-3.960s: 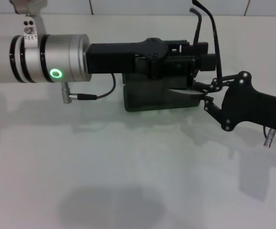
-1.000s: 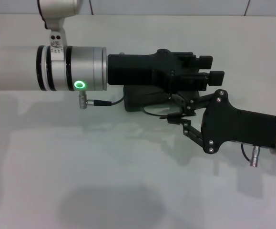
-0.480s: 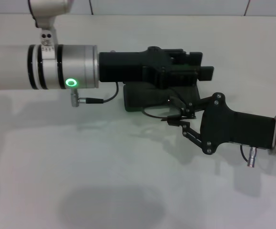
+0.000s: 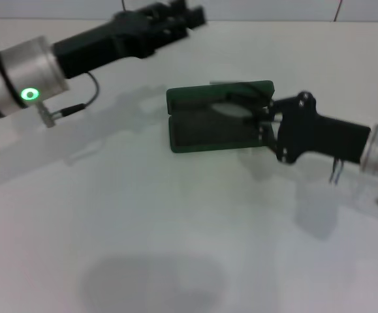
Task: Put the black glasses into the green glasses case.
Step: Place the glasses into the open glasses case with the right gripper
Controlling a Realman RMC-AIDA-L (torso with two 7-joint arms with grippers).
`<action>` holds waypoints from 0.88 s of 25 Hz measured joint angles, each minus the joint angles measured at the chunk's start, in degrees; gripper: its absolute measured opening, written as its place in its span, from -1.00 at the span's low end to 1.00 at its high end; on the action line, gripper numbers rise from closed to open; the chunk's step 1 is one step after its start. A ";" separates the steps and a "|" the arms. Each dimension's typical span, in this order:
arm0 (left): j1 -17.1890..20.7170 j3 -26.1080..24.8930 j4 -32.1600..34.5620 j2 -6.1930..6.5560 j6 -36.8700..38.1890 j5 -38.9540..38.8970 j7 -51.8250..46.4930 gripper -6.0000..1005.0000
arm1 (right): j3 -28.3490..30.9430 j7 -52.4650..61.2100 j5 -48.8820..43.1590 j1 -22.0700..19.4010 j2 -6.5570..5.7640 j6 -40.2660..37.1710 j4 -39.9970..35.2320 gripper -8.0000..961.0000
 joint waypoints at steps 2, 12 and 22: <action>1.49 -1.26 -0.03 0.04 0.00 -1.77 0.45 0.23 | -3.04 0.24 0.74 -0.79 0.00 7.26 -4.07 -0.69; 2.80 -1.25 -0.35 0.27 -0.06 -2.68 1.45 0.24 | -18.98 0.95 0.95 -0.01 0.01 31.29 -13.02 -0.69; 2.30 -0.85 -0.53 0.32 -0.19 -1.86 1.59 0.24 | -25.32 4.00 3.79 1.94 0.02 40.75 -14.54 -0.68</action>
